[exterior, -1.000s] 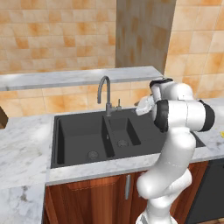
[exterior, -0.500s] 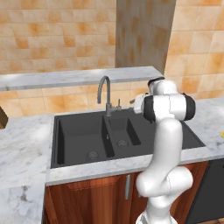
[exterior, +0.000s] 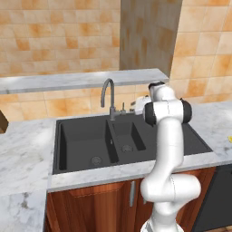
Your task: Turn on the sink faucet. Then move the lemon wedge from the counter to the sink. Turn off the sink. Move the vegetable from the sink to the pot next to the stove. Finally move the pot to the rear left burner.
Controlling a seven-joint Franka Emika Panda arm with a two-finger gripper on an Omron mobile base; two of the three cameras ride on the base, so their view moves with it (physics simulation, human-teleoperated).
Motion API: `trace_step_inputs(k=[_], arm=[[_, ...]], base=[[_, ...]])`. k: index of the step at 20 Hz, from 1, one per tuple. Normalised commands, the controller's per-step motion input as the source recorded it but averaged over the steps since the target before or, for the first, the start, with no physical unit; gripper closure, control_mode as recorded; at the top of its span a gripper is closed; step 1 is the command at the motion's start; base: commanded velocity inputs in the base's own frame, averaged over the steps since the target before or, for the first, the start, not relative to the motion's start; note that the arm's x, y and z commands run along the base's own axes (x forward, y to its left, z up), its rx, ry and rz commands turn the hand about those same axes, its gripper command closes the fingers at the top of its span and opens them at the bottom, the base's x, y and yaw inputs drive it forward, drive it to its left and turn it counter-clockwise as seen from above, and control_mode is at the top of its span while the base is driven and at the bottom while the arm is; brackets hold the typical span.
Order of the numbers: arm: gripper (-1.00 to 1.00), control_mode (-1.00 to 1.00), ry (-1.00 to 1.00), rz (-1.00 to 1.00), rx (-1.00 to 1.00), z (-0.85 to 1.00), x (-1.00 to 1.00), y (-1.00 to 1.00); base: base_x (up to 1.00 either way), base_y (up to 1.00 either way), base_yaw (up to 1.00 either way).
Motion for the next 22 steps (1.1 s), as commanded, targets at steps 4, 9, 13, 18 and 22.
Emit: trace_step_inputs(k=[4,9,13,18,22], arm=[[-1.0,-1.0,0.0,-0.01,0.0,-0.33,0.44,0.31],[-1.0,-1.0,0.01,-0.03,0.0,-0.19,0.37,0.21],[-1.0,-1.0,0.0,-0.01,0.0,-0.1,0.21,0.02],[-1.0,-1.0,0.0,0.0,0.0,-0.13,0.21,0.07],[-1.0,-1.0,0.0,0.0,0.0,-0.02,0.03,0.26]], base=[[0.0,0.0,0.0],[0.0,0.0,0.0],[0.0,0.0,0.0],[0.0,0.0,0.0],[0.0,0.0,0.0]])
